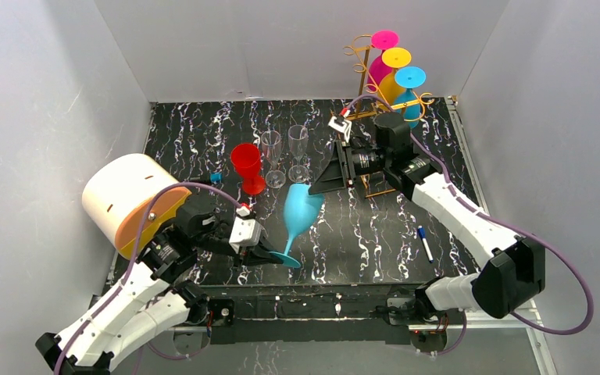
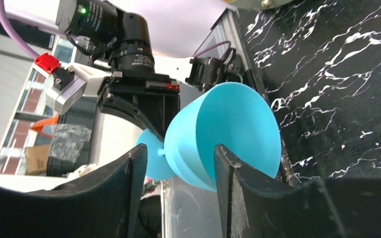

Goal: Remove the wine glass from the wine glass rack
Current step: Place the wine glass at the center of the board.

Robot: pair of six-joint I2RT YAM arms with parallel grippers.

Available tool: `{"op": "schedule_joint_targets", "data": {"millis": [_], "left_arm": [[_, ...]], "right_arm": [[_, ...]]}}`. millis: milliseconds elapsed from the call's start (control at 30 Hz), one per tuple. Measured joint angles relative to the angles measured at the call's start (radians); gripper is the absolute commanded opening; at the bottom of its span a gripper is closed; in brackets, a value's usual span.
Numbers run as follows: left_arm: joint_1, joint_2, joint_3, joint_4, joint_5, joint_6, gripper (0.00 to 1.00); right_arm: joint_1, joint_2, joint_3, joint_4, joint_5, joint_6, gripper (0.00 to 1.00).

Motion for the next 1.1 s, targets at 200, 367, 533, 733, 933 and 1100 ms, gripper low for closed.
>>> {"op": "schedule_joint_targets", "data": {"millis": [200,367,533,733,933,1100], "left_arm": [[-0.007,0.051,0.033,-0.047,-0.019,0.107,0.00],[-0.010,0.111,0.033,-0.058,-0.025,0.171,0.00],[-0.015,0.085,0.029,-0.073,-0.067,0.195,0.00],[-0.019,0.089,0.027,-0.088,-0.103,0.213,0.00],[-0.021,0.088,0.021,-0.092,-0.117,0.235,0.00],[-0.021,0.088,0.010,-0.084,-0.109,0.251,0.03]], "right_arm": [[-0.009,0.027,0.044,-0.037,-0.108,-0.021,0.53],[-0.015,0.031,0.046,-0.050,-0.150,-0.037,0.44],[-0.018,0.034,0.046,-0.087,-0.166,-0.064,0.36],[-0.020,0.034,0.046,-0.116,-0.180,-0.089,0.24],[-0.021,0.033,0.049,-0.147,-0.195,-0.098,0.01],[-0.021,0.033,0.052,-0.175,-0.193,-0.110,0.01]]}}
